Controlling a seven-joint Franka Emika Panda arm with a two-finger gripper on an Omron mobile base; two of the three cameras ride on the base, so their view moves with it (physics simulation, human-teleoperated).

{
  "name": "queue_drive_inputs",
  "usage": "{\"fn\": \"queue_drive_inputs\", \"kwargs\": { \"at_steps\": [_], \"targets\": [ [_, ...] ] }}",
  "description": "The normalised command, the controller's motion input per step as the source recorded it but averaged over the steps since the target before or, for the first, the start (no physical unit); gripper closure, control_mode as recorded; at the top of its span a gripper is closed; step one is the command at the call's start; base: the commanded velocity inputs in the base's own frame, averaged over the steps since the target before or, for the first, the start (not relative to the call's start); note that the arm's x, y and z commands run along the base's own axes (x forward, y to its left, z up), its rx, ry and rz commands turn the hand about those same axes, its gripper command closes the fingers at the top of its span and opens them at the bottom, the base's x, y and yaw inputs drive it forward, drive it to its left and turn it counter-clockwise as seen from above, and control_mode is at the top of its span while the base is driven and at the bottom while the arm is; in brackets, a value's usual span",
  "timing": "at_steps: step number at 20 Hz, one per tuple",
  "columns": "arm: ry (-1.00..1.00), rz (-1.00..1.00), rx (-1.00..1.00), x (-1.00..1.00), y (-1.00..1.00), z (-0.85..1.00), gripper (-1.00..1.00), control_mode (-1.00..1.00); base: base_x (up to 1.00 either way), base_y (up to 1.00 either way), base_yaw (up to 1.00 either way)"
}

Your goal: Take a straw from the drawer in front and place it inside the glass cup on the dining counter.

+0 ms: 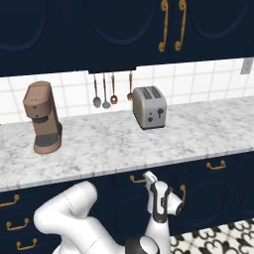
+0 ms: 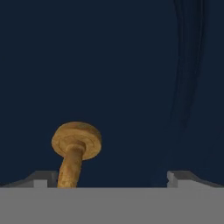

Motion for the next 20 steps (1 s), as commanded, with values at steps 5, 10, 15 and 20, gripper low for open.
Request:
{"fn": "queue_drive_inputs", "kwargs": {
  "at_steps": [5,10,15,20],
  "targets": [
    [0.11,-0.04,0.0,0.41,0.19,-0.29,-1.0,-1.0,0.0,0.0,0.0],
    [0.18,-0.05,-0.05,0.52,0.44,-0.36,1.0,-1.0,0.0,0.0,0.0],
    [0.18,-0.06,-0.1,0.52,0.55,-0.48,1.0,-1.0,0.0,0.0,0.0],
    [0.11,-0.08,-0.1,0.36,0.51,-0.64,1.0,-1.0,0.0,0.0,0.0]
  ]
}}
